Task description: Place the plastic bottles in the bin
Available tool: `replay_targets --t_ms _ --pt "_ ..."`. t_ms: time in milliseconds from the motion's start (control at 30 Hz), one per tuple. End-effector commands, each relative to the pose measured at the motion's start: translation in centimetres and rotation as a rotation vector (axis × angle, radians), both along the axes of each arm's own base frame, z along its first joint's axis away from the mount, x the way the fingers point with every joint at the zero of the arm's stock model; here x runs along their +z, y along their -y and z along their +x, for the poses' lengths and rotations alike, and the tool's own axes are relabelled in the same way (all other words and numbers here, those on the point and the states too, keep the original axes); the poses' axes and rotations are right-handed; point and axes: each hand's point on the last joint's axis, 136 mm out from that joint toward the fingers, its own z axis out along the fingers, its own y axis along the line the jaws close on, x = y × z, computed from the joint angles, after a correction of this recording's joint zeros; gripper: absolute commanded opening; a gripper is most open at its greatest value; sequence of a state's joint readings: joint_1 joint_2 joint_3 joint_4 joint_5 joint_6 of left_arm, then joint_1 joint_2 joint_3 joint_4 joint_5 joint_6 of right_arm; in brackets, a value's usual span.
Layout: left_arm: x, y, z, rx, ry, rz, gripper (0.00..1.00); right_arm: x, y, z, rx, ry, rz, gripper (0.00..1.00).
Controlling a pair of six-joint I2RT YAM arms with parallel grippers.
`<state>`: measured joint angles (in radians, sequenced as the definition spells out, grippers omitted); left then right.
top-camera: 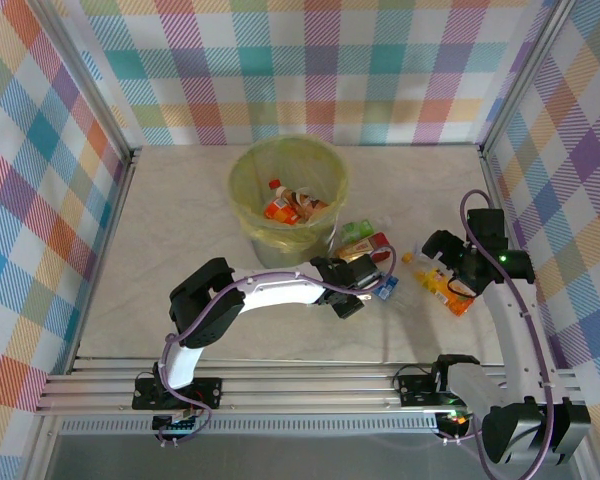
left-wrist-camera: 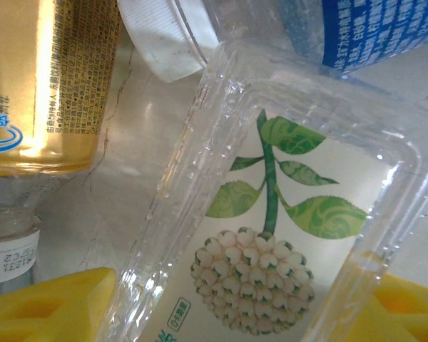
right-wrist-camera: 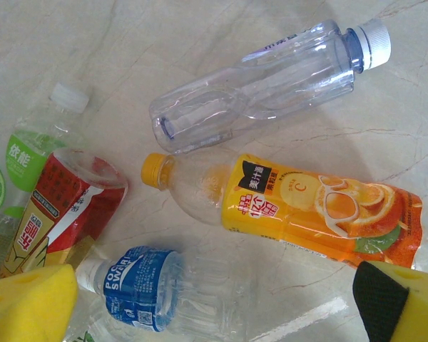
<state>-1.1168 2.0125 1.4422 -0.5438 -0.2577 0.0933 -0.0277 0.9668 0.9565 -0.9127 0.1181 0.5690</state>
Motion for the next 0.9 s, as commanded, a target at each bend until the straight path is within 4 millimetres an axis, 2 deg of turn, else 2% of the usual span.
replay_targets --t_ms 0,233,467,533,667,867 --pt "-1.0 -1.6 -1.6 -0.006 -0.040 0.059 0.50 -0.2 -0.1 0.2 -0.005 0.004 0.013 1.00" --pt "3.0 -1.1 -2.1 -0.015 -0.002 0.003 0.42 0.2 -0.1 0.1 -0.004 0.013 0.014 1.00" --pt "8.2 0.0 -3.4 -0.044 0.020 -0.116 0.31 0.6 -0.1 -0.1 0.000 0.021 0.014 1.00" --pt "9.8 0.3 -3.7 -0.052 0.023 -0.153 0.31 0.7 -0.1 -0.1 0.001 0.022 0.015 1.00" --pt "13.6 1.0 -4.1 -0.064 0.032 -0.252 0.27 1.3 -0.1 -0.3 0.002 0.028 0.009 1.00" --pt "22.0 2.2 -4.3 -0.090 0.092 -0.467 0.23 2.5 0.2 -0.8 -0.005 0.049 -0.008 1.00"
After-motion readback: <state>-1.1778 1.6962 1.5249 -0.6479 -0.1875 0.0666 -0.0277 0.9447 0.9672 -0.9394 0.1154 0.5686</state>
